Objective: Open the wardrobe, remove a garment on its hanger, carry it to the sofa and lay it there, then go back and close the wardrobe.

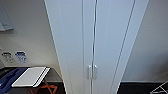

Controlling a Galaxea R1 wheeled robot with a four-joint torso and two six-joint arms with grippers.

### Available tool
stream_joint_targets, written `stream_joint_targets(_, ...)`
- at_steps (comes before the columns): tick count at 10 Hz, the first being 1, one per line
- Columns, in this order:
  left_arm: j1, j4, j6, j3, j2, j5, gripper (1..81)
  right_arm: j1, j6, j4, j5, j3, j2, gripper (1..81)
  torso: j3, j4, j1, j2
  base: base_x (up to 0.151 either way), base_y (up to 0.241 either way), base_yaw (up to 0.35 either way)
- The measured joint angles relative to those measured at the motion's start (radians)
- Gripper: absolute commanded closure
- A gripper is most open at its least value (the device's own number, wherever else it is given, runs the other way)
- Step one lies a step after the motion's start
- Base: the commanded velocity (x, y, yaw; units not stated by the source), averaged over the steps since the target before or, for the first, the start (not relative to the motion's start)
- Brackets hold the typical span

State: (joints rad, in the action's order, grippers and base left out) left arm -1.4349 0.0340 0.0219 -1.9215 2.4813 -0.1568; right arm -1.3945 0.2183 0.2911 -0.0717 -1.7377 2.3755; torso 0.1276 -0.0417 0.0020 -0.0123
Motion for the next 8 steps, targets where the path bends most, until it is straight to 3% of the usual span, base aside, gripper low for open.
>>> stream_joint_targets(5, 0.155, 0.000, 0.000, 0.288, -0.207, 0.010, 1.0, 0.211, 0.016, -0.001, -0.023, 0.292, -0.181, 1.0, 0.000, 0.000, 0.000, 0.000, 0.000, 0.000, 0.000)
stream_joint_targets(8, 0.298, 0.000, 0.000, 0.443, -0.308, 0.030, 1.0, 0.370, 0.037, -0.001, -0.029, 0.432, -0.219, 1.0, 0.001, 0.000, 0.000, 0.000, 0.000, 0.000, 0.000)
